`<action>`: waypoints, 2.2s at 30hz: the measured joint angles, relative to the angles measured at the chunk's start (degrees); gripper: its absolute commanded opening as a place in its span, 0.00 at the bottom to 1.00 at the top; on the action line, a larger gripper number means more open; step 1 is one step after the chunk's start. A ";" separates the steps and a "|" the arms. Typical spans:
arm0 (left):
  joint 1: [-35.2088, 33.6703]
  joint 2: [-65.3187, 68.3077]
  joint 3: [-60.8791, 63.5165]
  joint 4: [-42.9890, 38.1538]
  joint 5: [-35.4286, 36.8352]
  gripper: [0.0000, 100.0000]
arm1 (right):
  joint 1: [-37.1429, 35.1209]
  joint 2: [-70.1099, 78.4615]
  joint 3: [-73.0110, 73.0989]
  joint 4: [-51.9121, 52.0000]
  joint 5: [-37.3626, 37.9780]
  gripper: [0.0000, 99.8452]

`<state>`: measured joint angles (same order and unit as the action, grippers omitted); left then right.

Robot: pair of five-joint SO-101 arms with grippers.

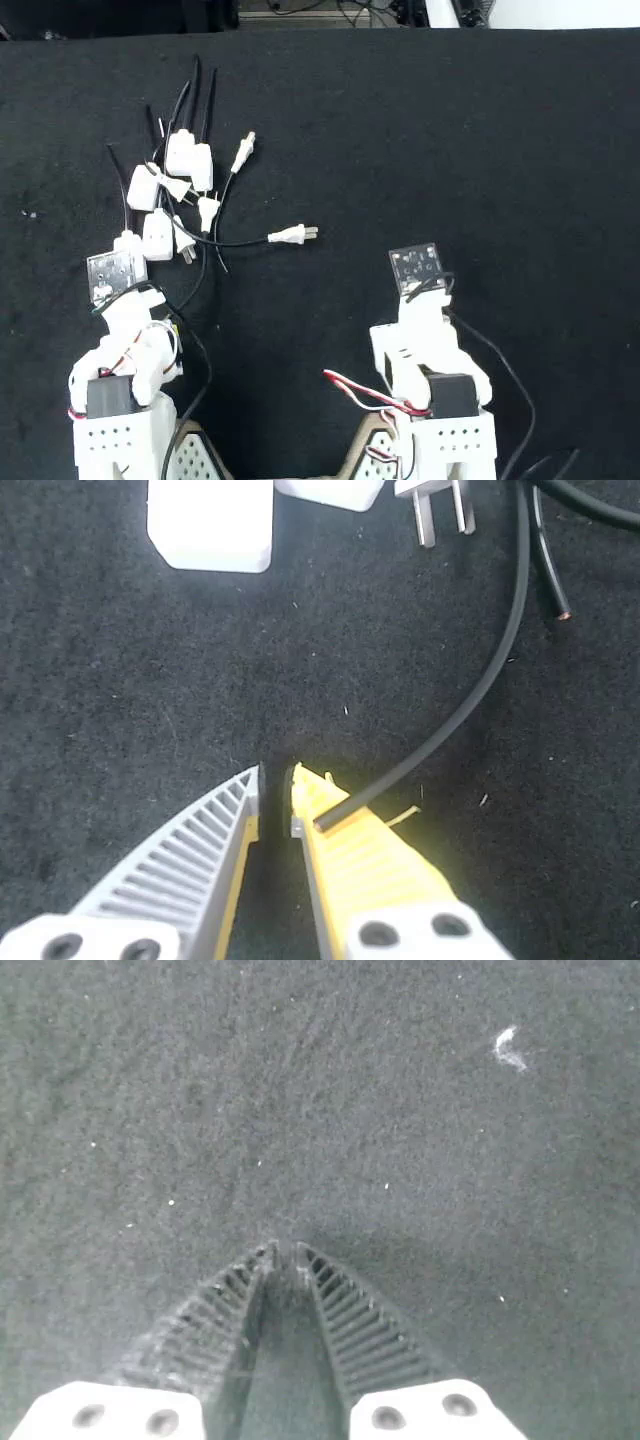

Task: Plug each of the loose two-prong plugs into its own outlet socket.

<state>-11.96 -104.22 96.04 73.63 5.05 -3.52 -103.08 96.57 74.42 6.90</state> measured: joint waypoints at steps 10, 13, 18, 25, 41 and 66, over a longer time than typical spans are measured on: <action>0.00 0.00 0.00 0.00 0.00 0.07 | 0.00 0.00 0.00 0.00 0.00 0.01; 0.00 0.00 0.00 0.00 0.00 0.07 | 0.00 0.00 0.00 0.00 0.00 0.01; 0.00 0.00 0.00 0.00 0.00 0.07 | 0.00 0.00 0.00 0.00 0.00 0.01; 0.00 0.00 0.00 0.00 0.00 0.07 | 0.00 0.00 0.00 0.00 0.00 0.01; 0.00 0.00 0.00 0.00 0.00 0.07 | 0.00 0.00 0.00 0.00 0.00 0.01; 3.43 0.00 0.00 0.00 0.00 0.07 | 0.00 0.00 0.00 0.00 0.00 0.01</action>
<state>-8.53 -104.22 96.04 73.63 5.05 -3.52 -103.08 96.57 74.42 6.90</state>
